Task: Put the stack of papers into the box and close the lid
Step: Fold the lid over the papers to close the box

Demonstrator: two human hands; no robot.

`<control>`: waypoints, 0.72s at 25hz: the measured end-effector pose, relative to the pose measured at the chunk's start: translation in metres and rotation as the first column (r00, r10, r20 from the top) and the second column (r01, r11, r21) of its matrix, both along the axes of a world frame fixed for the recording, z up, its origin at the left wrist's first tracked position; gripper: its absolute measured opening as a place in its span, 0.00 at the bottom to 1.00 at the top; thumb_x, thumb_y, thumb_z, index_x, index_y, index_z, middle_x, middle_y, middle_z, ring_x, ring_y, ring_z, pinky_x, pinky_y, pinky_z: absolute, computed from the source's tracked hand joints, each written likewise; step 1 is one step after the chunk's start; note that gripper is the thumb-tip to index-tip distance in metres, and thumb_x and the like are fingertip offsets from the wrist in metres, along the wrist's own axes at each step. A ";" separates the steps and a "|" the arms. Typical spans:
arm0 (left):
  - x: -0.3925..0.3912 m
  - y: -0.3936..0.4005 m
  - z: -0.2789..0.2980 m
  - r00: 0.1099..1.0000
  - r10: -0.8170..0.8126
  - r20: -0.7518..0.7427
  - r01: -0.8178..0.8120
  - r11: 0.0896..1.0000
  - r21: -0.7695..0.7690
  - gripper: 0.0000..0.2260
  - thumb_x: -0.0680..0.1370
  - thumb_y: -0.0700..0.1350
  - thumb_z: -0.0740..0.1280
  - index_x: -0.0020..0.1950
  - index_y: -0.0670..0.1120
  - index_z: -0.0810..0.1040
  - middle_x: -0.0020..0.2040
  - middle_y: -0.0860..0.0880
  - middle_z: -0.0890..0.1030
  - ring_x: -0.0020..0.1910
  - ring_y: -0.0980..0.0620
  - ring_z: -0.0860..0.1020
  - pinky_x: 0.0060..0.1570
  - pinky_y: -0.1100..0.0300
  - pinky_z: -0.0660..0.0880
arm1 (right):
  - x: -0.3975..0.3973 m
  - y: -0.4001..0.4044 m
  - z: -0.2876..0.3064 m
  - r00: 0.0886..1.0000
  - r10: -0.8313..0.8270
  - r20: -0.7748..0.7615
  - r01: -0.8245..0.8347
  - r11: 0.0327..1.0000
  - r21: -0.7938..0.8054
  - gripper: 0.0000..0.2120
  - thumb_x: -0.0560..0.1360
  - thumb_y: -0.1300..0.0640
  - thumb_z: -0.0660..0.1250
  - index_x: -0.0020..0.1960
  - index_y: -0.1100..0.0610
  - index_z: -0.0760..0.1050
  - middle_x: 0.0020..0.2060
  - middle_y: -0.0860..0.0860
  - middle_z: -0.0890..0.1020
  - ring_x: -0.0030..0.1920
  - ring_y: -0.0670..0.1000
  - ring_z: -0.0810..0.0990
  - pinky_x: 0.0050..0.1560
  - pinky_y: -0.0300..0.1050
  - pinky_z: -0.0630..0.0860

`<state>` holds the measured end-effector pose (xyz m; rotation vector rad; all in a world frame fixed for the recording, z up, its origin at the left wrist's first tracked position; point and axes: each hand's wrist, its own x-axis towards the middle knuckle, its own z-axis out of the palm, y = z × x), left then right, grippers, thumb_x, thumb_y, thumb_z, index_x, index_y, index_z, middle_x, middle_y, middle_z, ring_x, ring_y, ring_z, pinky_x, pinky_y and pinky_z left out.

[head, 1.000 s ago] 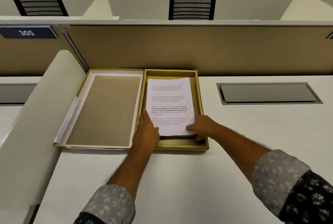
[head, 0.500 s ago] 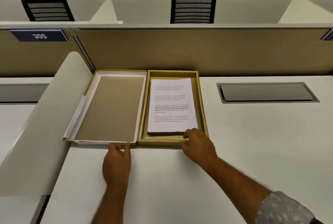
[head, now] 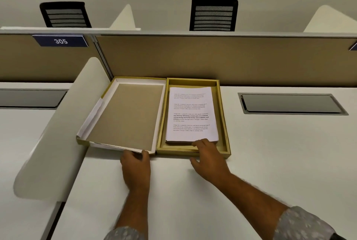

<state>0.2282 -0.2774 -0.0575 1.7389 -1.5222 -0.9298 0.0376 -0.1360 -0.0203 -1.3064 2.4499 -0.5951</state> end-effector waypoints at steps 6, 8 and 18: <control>0.011 0.010 -0.003 0.983 -0.096 -0.158 0.055 0.969 -0.242 0.18 0.76 0.41 0.76 0.58 0.48 0.70 0.61 0.45 0.75 0.55 0.48 0.80 0.51 0.58 0.80 | 0.013 -0.003 0.009 0.998 -0.018 0.054 0.020 0.999 -0.040 0.28 0.77 0.43 0.73 0.75 0.48 0.72 0.71 0.47 0.77 0.71 0.50 0.75 0.68 0.46 0.77; 0.014 0.016 -0.007 0.984 -0.159 -0.080 0.129 0.946 -0.296 0.19 0.76 0.41 0.77 0.58 0.48 0.69 0.64 0.44 0.75 0.57 0.45 0.82 0.51 0.61 0.80 | 0.017 -0.004 0.017 0.997 -0.009 0.083 0.015 0.997 -0.072 0.28 0.77 0.43 0.72 0.75 0.47 0.72 0.70 0.46 0.77 0.70 0.49 0.75 0.67 0.45 0.77; 0.013 0.035 -0.017 0.954 -0.269 0.129 0.297 0.902 -0.314 0.20 0.74 0.40 0.78 0.59 0.46 0.72 0.60 0.40 0.82 0.51 0.38 0.85 0.49 0.50 0.83 | 0.035 -0.016 0.099 0.656 -0.033 0.754 0.353 0.897 -0.267 0.24 0.77 0.30 0.61 0.60 0.47 0.78 0.51 0.47 0.86 0.53 0.50 0.86 0.53 0.44 0.81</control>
